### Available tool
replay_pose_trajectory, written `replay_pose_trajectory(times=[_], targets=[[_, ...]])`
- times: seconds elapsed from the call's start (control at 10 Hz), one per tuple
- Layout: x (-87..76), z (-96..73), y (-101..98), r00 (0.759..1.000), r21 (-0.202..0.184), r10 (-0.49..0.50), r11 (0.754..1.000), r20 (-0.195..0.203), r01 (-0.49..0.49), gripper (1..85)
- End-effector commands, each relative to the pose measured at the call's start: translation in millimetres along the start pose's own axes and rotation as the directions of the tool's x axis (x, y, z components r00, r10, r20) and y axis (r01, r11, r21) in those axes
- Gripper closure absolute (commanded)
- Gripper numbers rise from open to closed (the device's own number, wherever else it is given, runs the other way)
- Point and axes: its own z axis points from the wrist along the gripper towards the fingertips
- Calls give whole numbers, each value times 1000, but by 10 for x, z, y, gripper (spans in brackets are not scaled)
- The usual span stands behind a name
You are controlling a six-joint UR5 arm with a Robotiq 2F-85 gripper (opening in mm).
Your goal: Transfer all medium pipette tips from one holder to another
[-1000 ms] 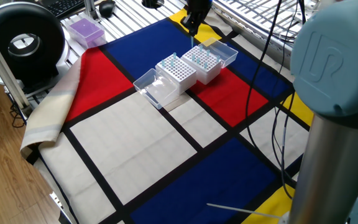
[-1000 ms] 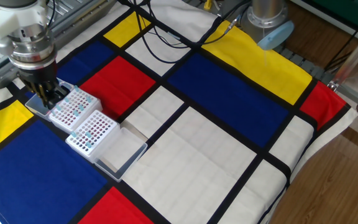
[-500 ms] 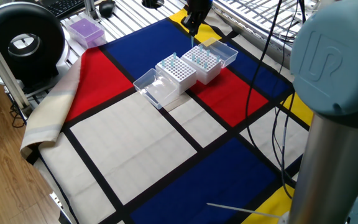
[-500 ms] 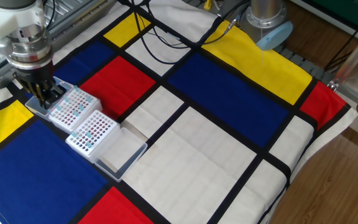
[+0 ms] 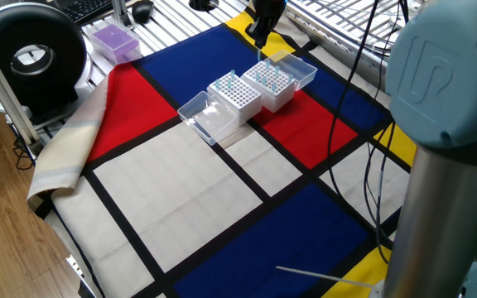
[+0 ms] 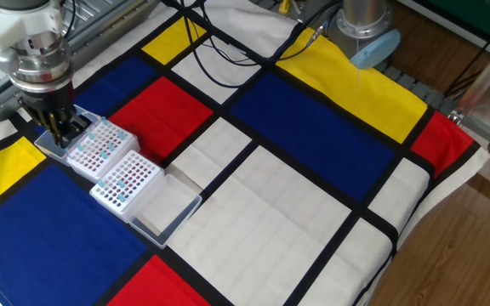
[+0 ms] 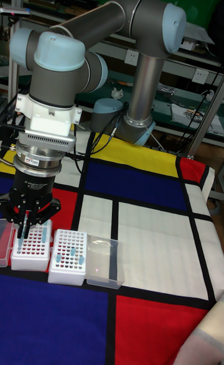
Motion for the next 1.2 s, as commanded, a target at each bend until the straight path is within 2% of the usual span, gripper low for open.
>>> replay_pose_trajectory(times=[0.0, 1.1], targets=[[27, -36, 17, 1000, -7, 14, 1000, 3, -14, 793], [-46, -36, 65, 1000, -17, 16, 1000, 9, -16, 790]])
